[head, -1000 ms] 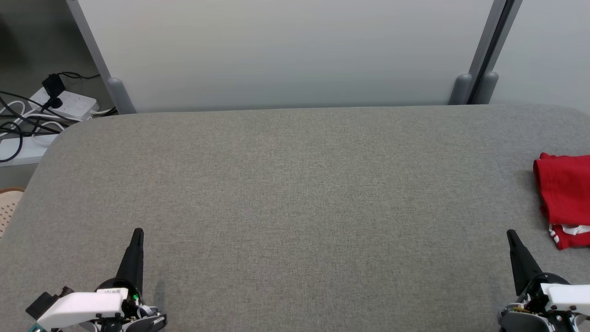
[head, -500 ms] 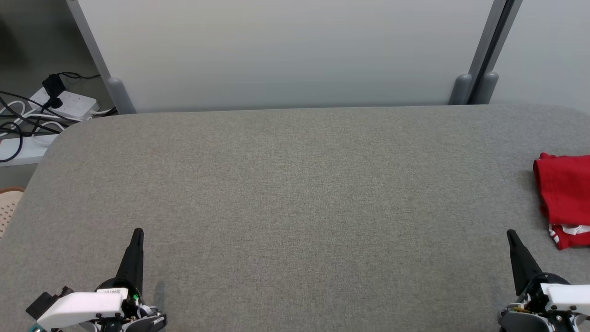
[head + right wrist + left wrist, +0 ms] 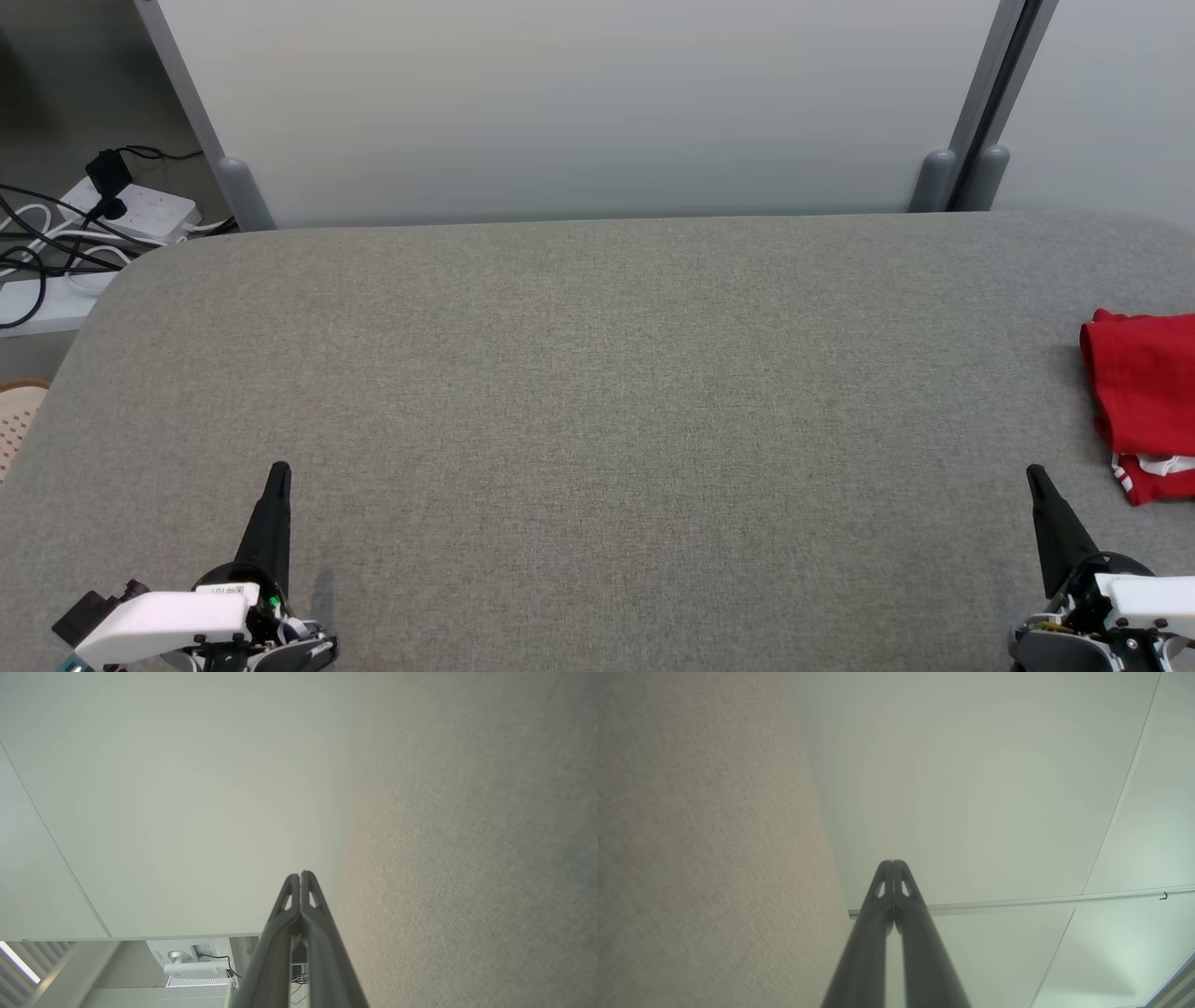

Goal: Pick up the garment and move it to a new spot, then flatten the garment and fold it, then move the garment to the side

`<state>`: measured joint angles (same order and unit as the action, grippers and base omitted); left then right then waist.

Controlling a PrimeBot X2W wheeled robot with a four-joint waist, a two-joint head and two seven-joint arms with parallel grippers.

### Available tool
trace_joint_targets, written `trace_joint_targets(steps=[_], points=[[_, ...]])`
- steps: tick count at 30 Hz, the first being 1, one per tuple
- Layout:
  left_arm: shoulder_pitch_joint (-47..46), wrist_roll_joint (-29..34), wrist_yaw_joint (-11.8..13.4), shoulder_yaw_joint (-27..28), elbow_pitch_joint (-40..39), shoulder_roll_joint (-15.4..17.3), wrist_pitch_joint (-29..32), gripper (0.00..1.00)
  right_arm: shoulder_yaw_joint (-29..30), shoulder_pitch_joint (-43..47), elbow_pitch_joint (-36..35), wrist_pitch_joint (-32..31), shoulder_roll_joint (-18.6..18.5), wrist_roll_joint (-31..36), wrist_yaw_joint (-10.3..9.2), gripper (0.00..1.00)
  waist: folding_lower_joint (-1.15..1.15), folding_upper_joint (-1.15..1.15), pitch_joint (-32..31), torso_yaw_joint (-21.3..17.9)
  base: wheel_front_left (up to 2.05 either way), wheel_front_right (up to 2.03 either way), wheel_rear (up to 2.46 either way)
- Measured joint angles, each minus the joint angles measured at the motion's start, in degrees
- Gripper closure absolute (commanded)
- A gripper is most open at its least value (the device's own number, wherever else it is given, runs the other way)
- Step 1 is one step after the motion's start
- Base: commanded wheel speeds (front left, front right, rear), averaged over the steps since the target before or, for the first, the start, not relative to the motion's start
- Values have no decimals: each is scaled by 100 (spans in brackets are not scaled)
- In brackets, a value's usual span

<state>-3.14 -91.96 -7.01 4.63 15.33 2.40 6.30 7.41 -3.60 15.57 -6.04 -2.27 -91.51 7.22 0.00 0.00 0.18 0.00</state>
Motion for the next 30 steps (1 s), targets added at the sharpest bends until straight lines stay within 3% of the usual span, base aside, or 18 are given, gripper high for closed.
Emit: trace_joint_targets(steps=[30], points=[[0,0,0,0,0,0,0,100,0,0,0,0,0,0,0,100,0,0,0,0,0,0,0]])
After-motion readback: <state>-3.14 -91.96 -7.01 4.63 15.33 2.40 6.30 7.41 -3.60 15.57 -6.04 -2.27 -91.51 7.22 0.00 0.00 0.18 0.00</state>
